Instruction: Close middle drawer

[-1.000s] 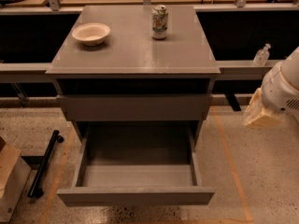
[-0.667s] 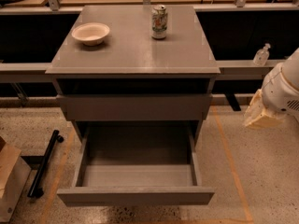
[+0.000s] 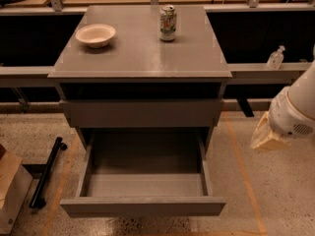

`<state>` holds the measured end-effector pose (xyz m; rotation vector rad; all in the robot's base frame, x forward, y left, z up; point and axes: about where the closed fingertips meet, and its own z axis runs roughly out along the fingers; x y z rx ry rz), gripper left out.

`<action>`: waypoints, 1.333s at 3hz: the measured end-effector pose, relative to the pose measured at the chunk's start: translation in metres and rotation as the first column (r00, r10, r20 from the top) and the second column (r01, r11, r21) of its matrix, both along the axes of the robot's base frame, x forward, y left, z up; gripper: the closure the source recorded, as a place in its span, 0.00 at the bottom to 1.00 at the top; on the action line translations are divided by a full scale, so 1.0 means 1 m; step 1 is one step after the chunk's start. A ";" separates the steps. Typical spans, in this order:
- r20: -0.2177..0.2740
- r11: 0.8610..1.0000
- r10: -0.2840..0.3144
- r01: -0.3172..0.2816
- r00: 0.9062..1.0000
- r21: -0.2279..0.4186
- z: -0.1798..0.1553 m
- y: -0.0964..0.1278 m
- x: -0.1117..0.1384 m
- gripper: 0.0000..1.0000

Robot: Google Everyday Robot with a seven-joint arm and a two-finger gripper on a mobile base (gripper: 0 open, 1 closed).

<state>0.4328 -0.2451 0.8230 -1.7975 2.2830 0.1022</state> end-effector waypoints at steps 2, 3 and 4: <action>-0.181 0.985 -0.086 0.111 0.980 0.133 -0.203 0.009 -0.028 1.00; -0.181 0.985 -0.086 0.111 0.980 0.133 -0.203 0.009 -0.028 1.00; -0.187 0.982 -0.098 0.125 0.978 0.141 -0.218 0.012 -0.021 1.00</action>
Offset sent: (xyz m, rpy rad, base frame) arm -0.0400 0.0133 -0.2971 0.2309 0.2555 -0.1845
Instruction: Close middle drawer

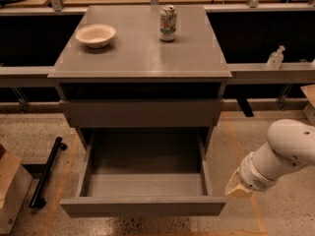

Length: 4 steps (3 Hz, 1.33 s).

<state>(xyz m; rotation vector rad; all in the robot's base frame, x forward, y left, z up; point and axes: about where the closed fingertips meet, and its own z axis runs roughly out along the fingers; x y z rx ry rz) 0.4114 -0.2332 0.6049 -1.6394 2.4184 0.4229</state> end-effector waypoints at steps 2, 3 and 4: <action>-0.098 1.000 -0.018 0.019 0.995 0.004 -0.066 0.003 0.010 1.00; -0.158 1.000 -0.031 0.031 0.987 -0.007 -0.103 -0.001 0.001 1.00; -0.198 0.998 -0.051 0.054 0.979 0.009 -0.134 -0.002 -0.009 1.00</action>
Offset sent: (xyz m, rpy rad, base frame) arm 0.0138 0.0034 -0.1099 -0.0241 0.1790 -0.0221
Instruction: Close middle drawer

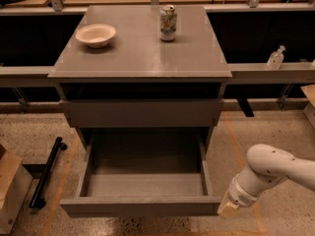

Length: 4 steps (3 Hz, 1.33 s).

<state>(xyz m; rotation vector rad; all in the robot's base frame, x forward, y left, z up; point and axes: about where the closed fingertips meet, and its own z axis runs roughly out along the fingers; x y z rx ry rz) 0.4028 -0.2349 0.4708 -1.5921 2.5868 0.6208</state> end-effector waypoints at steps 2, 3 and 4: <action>-0.050 0.999 0.007 -0.005 0.999 0.052 -0.048 0.017 0.016 1.00; -0.051 0.999 0.007 -0.005 0.999 0.052 -0.048 0.017 0.016 1.00; -0.018 0.999 0.012 -0.011 1.000 0.041 -0.048 0.018 0.037 1.00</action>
Offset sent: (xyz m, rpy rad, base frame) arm 0.0632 0.0374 -0.0917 0.0908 0.0646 0.0360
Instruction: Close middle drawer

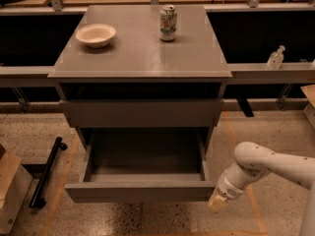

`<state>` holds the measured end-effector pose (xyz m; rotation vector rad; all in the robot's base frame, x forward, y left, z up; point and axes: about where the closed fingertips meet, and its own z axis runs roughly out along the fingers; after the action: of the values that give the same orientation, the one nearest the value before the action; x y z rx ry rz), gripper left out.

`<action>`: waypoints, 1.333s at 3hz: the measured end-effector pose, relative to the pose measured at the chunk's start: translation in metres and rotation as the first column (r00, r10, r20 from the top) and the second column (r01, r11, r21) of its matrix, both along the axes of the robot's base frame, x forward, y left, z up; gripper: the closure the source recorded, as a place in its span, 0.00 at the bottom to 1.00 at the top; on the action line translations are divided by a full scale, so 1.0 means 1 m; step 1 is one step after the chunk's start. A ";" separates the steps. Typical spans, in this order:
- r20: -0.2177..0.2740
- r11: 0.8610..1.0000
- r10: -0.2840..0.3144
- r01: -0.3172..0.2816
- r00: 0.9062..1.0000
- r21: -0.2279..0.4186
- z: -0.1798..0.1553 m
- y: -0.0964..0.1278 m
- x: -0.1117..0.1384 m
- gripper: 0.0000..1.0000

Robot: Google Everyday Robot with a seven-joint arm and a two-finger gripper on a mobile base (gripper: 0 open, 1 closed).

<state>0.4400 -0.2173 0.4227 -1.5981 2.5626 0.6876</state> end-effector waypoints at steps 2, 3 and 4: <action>0.086 0.998 0.070 -0.070 0.994 0.003 0.006 0.010 0.052 1.00; 0.144 0.998 0.064 -0.065 0.987 -0.002 0.003 0.008 0.070 1.00; 0.262 0.997 0.080 -0.080 0.962 -0.012 -0.001 0.005 0.118 1.00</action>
Offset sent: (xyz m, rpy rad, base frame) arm 0.2521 0.0406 0.0596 -0.0004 -0.3813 0.1906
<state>0.5580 -0.2125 0.4212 -1.6739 2.3218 0.4437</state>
